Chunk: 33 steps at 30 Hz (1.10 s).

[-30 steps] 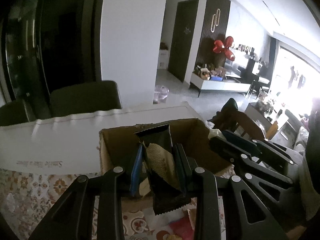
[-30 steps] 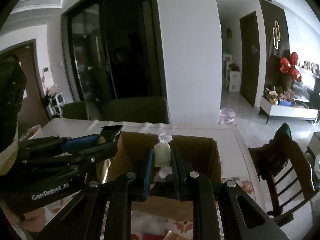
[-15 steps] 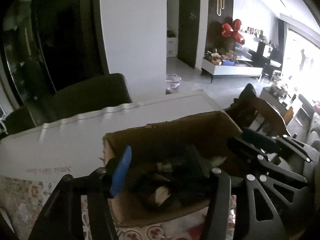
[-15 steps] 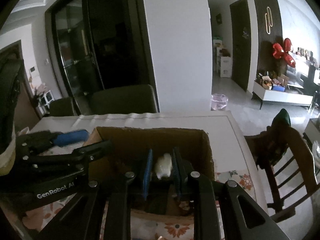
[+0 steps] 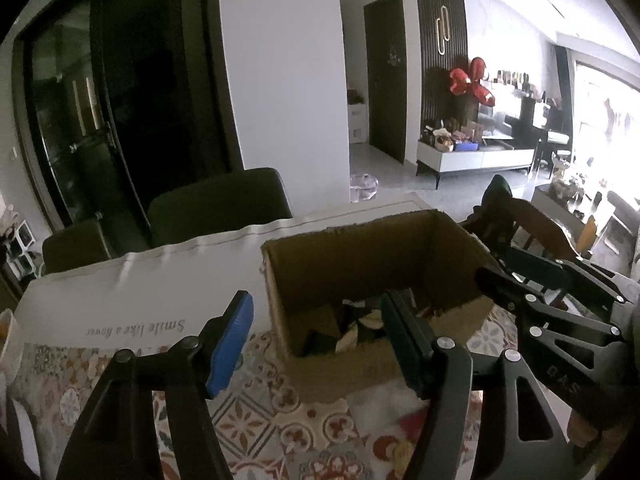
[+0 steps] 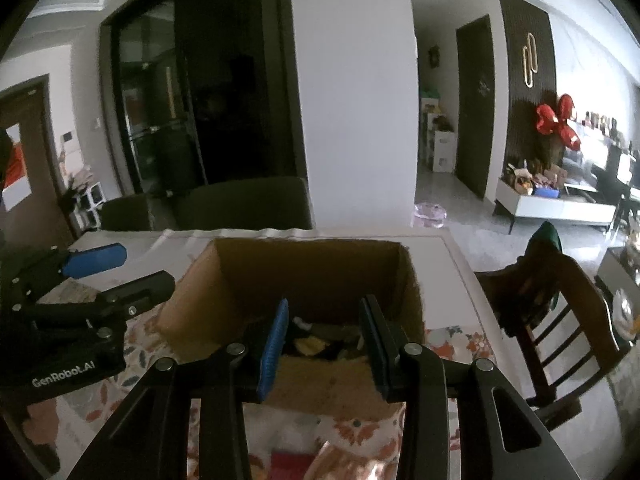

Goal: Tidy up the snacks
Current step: 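Lower both items into the box and open both tools, then move both tools back toward the remaining snacks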

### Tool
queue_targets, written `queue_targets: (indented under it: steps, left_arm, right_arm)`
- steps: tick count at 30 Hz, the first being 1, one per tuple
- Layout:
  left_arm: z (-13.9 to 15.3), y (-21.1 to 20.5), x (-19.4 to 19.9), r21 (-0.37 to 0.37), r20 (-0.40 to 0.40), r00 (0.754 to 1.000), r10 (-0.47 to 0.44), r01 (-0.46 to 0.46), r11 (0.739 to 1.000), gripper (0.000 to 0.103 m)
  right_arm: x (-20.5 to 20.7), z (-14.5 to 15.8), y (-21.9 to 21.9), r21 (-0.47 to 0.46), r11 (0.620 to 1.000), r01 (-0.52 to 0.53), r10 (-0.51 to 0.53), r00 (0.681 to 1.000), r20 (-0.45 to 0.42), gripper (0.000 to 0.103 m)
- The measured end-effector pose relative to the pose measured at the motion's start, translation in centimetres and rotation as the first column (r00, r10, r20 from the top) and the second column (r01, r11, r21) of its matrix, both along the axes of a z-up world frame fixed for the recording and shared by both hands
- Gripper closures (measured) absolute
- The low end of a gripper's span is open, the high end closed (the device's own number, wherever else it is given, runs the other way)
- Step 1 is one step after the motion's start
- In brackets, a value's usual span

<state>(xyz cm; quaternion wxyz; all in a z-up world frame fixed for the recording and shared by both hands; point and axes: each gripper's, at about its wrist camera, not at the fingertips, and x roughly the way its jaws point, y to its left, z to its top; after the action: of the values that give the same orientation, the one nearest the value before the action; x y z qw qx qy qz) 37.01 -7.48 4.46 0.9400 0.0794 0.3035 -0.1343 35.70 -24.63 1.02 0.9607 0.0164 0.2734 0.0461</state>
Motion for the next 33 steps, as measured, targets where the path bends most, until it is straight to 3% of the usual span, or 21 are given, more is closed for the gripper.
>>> queue_targets:
  steps: [14, 33]
  left_arm:
    - [-2.0, 4.3, -8.1, -0.012, 0.058, 0.998, 0.011, -0.010, 1.000, 0.037]
    - [-9.0, 6.3, -13.1, 0.007, 0.043, 0.997, 0.069, -0.069, 0.998, 0.037]
  right_arm:
    - [-6.8, -0.9, 3.7, -0.029, 0.998, -0.051, 0.052, 0.996, 0.070, 0.065]
    - [-10.8, -7.1, 4.8, -0.041, 0.998, -0.039, 0.039, 0.999, -0.004, 0.065]
